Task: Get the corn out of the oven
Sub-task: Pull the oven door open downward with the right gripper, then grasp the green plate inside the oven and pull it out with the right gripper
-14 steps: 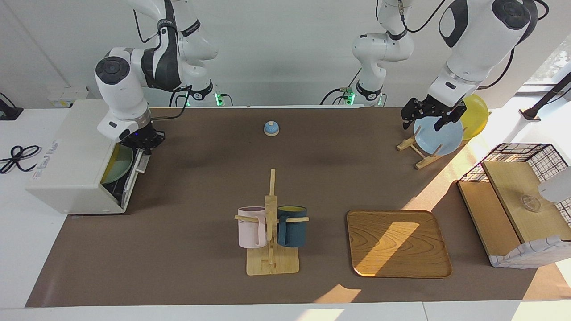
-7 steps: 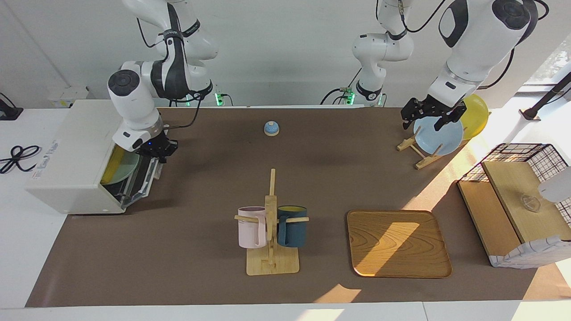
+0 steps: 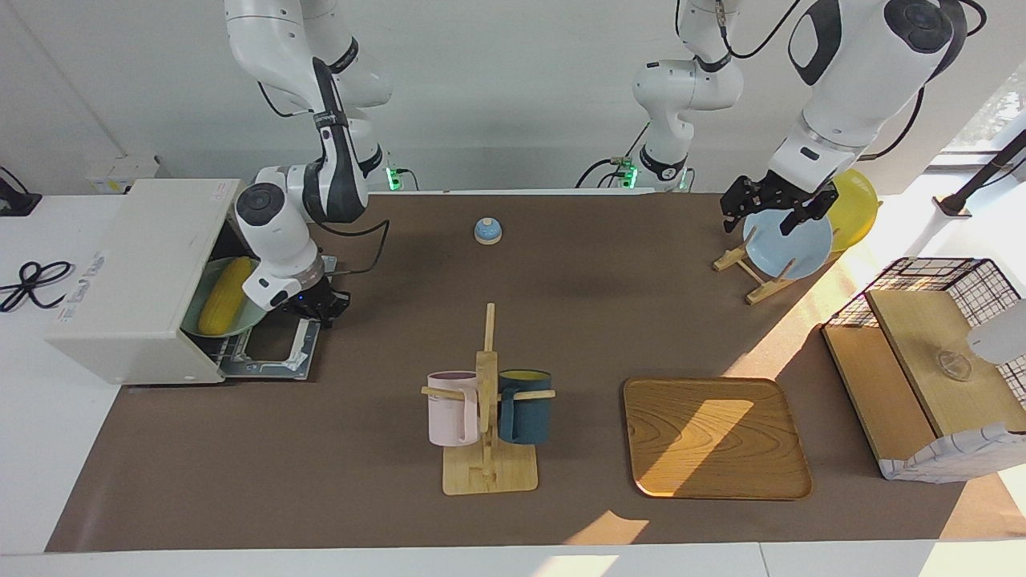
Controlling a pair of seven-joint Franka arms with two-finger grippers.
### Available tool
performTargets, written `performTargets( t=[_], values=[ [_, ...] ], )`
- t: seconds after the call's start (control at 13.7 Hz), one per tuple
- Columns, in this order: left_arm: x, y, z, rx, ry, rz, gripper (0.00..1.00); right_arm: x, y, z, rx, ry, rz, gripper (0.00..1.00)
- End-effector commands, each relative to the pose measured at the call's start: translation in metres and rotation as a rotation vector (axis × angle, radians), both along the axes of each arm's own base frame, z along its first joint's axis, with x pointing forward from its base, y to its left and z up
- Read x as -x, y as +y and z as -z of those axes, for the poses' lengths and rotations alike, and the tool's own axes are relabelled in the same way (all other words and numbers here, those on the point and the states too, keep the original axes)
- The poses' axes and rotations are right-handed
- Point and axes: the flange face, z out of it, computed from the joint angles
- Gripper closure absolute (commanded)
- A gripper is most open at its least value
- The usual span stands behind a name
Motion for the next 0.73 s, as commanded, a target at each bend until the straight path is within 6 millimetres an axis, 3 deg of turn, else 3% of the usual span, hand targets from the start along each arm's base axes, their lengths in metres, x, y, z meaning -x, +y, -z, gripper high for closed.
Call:
performTargets(
  t=[0.0,0.07,0.15,0.22,0.29,0.51,0.66],
  values=[
    [0.003,0.004,-0.004,-0.012,-0.017,0.004,0.0,-0.032,0.015,-0.059,-0.016,0.05,0.041,1.0],
    [0.003,0.004,-0.004,-0.011,-0.016,0.004,0.0,-0.035,0.007,-0.076,-0.005,0.057,0.048,1.0],
    [0.003,0.005,-0.004,-0.012,-0.017,0.003,0.0,-0.034,-0.003,-0.087,-0.001,0.062,0.06,0.84],
    [0.003,0.005,-0.004,-0.011,-0.016,0.001,0.0,-0.029,-0.017,-0.096,0.003,0.068,0.079,0.59],
    [0.003,0.005,-0.004,-0.012,-0.017,0.003,0.0,-0.023,-0.036,-0.1,0.011,0.093,0.108,0.44],
    [0.003,0.005,-0.004,-0.012,-0.017,0.003,0.0,-0.009,-0.063,-0.094,0.048,0.139,0.133,0.43],
    [0.003,0.004,-0.004,-0.012,-0.017,0.004,0.0,0.002,-0.069,-0.085,0.05,0.152,0.122,0.43]
  ],
)
